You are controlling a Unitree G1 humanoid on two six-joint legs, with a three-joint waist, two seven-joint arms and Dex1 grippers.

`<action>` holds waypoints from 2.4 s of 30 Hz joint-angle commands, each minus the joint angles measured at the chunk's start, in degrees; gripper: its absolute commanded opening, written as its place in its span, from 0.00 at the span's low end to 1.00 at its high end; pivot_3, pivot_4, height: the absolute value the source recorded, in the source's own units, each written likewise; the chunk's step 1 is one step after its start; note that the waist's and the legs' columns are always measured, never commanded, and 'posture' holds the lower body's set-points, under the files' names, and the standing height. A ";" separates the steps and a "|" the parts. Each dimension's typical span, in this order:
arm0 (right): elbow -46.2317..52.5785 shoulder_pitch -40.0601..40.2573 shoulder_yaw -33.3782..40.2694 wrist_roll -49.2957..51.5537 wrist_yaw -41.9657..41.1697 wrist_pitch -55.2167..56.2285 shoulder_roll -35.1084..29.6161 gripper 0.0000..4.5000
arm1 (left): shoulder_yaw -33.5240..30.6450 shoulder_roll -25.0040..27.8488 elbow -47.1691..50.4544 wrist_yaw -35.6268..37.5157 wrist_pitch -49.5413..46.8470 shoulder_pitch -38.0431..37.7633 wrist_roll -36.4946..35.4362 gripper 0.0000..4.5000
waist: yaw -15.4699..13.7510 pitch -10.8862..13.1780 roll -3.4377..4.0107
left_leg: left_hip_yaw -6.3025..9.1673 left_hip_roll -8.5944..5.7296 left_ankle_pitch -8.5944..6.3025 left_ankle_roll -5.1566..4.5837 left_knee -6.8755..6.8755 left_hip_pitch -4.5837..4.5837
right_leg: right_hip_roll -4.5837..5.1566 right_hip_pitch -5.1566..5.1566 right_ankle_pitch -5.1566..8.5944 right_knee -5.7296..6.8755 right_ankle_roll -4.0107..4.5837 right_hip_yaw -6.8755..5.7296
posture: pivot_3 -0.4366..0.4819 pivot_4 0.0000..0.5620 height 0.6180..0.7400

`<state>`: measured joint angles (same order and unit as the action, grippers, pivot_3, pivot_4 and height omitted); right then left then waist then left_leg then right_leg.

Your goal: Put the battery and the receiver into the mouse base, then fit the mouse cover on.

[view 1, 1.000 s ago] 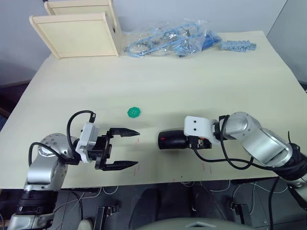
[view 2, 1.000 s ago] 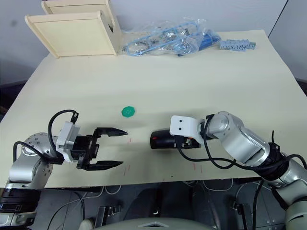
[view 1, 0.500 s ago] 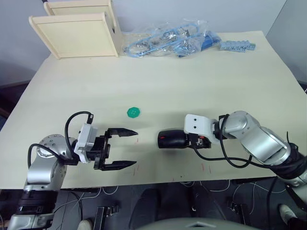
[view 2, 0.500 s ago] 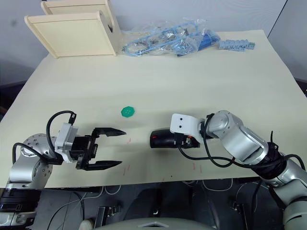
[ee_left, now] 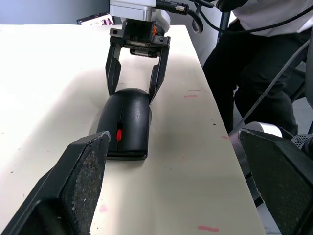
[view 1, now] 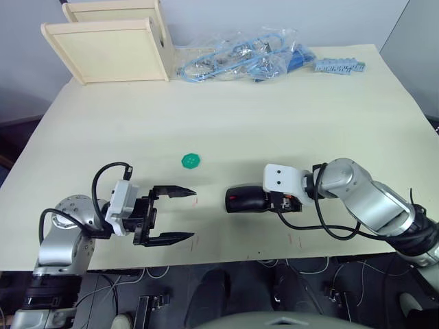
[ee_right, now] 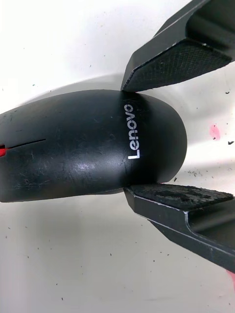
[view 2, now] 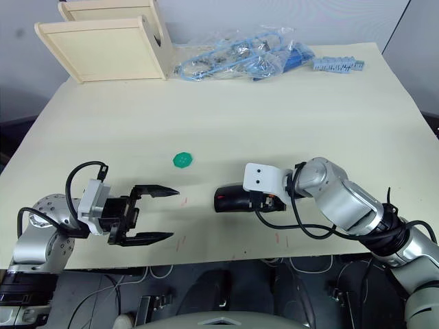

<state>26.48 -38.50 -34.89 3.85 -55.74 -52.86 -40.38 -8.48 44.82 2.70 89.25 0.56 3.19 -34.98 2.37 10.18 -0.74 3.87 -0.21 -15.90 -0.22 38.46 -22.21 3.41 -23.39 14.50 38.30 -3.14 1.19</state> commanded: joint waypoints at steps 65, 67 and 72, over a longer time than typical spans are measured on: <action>3.86 -4.13 -2.74 -0.01 -1.03 -2.92 -0.60 0.99 | -0.14 0.52 0.58 0.87 0.84 0.26 -0.28 1.00 | -0.07 0.03 0.03 | 0.04 0.05 0.00 0.00 -0.04 -0.37 | -0.04 -0.23 -0.01 -0.22 0.01 -0.08 | 0.48 0.27 1.00; 4.32 -3.24 -2.13 0.04 -1.09 -2.01 -1.37 0.99 | -0.07 0.50 0.74 0.81 0.72 0.32 -0.33 1.00 | -0.10 0.03 0.03 | 0.05 0.05 0.00 0.00 -0.04 -0.38 | -0.04 -0.23 -0.01 -0.22 0.01 -0.09 | 0.48 0.27 1.00; 5.63 -0.23 1.23 1.10 -1.36 1.20 -3.32 0.99 | -0.01 0.56 0.49 1.03 0.59 0.73 -0.34 1.00 | -0.19 0.03 0.03 | 0.05 0.05 0.00 0.00 -0.04 -0.40 | -0.03 -0.23 -0.01 -0.24 0.01 -0.11 | 0.48 0.27 1.00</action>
<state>29.56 -39.04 -36.47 4.18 -56.94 -53.34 -43.21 -8.33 44.82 1.71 89.29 1.15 3.46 -34.98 2.18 10.20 -0.71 3.92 -0.17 -15.90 -0.22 38.42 -22.61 3.37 -23.62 14.49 38.06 -3.13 1.08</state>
